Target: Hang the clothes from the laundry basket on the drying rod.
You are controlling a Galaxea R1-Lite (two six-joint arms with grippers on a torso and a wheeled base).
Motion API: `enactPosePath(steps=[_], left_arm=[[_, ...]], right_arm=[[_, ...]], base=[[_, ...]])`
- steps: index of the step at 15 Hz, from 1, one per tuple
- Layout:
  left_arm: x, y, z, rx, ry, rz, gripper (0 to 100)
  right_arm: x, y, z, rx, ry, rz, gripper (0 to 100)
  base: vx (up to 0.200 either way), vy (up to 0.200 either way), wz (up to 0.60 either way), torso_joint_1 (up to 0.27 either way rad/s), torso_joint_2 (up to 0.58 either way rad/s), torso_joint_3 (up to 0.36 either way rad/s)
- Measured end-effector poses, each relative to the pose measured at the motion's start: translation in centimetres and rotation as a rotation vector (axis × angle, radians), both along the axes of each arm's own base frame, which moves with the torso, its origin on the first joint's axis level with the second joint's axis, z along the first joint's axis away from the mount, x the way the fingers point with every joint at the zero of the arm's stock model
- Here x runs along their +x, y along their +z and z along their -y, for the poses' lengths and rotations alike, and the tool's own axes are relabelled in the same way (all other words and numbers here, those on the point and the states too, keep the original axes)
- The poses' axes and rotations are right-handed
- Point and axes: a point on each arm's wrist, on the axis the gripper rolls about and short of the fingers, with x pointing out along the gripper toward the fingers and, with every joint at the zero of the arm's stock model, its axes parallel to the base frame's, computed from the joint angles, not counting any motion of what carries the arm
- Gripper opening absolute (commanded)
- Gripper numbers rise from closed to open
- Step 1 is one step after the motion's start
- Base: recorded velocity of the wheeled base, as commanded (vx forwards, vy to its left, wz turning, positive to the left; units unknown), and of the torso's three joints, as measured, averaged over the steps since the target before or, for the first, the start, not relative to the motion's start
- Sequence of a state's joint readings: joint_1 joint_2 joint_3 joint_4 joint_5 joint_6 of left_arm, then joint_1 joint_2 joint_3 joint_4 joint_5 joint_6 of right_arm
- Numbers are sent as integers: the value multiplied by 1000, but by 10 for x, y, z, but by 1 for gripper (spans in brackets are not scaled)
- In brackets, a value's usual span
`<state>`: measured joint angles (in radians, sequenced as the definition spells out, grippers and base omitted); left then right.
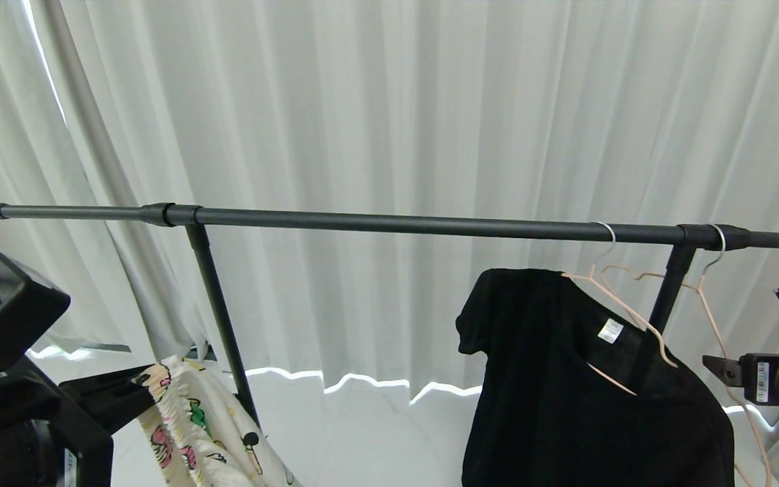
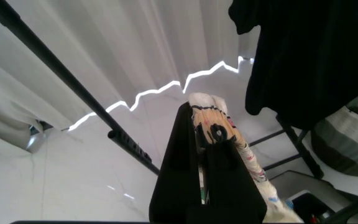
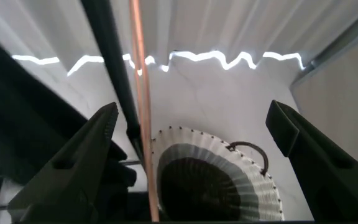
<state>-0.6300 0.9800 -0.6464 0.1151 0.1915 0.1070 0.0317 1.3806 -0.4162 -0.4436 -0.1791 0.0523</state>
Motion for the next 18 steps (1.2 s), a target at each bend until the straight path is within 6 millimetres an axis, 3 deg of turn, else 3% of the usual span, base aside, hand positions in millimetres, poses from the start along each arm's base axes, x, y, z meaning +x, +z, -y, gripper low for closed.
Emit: enactPosePath(steps=[5,12,13,18], left_arm=[[-2,0,2,0,-26,1,0],[-2,0,3,0,-33,0,0],[-2,0,3,0,-33,1,0],[-2,0,3,0,-33,1,0]], right_arm=[[30,-15,-1,3,3,12,100],[39,-31,-1,9,1,-57,100],[39,-32,-1,8,1,-61,0],[39,-32,-1,6,-1,-65,0]], base=[[0,0,0,0,0,0],[0,0,0,0,0,0],[0,0,0,0,0,0],[0,0,0,0,0,0]])
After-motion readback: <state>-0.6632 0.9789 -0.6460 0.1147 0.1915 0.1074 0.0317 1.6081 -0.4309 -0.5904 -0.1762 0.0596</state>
